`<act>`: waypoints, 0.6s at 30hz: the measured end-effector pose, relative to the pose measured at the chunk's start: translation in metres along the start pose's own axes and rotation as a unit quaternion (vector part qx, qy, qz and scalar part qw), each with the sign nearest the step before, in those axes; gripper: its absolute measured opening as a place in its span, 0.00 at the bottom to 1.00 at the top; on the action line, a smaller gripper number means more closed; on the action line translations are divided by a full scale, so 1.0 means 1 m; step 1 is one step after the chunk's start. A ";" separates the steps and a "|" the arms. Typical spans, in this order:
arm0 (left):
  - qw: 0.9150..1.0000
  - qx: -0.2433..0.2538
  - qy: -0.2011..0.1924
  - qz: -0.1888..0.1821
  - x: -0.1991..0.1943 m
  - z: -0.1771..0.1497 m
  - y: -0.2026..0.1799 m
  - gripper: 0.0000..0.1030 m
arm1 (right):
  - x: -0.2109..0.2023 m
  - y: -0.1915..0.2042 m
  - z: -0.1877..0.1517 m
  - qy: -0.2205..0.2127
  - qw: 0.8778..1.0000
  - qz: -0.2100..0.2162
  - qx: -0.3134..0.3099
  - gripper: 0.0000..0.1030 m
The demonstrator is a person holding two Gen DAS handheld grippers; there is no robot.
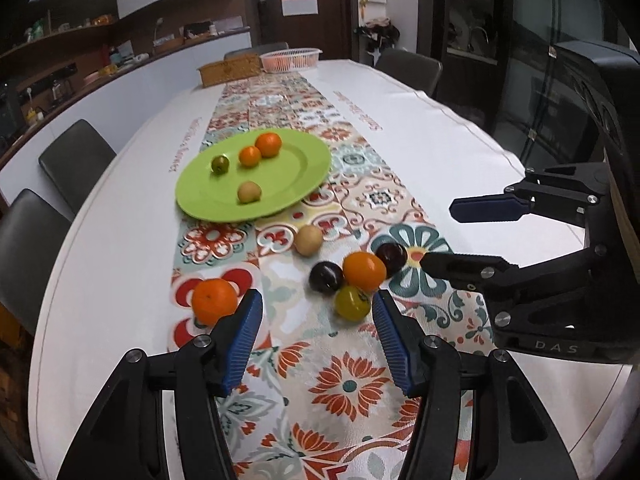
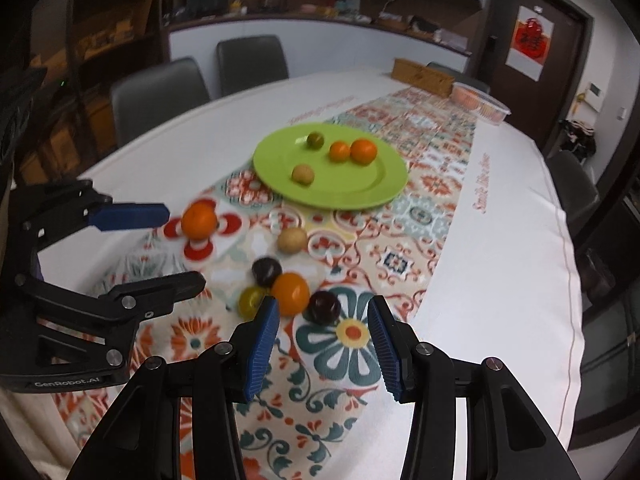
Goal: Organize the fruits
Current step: 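Withdraw both tools from the plate toward the remaining fruits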
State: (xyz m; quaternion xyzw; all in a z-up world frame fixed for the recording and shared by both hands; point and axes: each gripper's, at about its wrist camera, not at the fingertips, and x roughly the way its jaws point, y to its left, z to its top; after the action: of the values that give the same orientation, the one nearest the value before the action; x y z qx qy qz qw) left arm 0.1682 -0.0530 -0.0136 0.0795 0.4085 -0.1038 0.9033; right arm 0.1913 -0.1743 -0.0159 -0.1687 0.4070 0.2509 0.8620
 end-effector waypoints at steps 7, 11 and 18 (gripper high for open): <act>1.000 0.015 0.014 -0.003 0.016 -0.005 -0.008 0.55 | 0.021 0.002 -0.009 0.028 0.999 0.014 -0.039 0.46; 1.000 0.014 0.020 -0.017 0.024 -0.006 -0.008 0.55 | 0.029 0.003 -0.011 0.035 0.998 0.025 -0.052 0.46; 0.999 0.012 0.033 -0.027 0.037 -0.005 -0.009 0.55 | 0.042 -0.003 -0.010 0.042 0.997 0.021 -0.059 0.45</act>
State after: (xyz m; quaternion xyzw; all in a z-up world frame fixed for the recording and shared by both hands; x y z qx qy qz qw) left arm 0.1863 -0.0649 -0.0455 0.0825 0.4384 -0.1303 0.8854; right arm 0.2099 -0.1691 -0.0548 -0.2214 0.4309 0.2853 0.8270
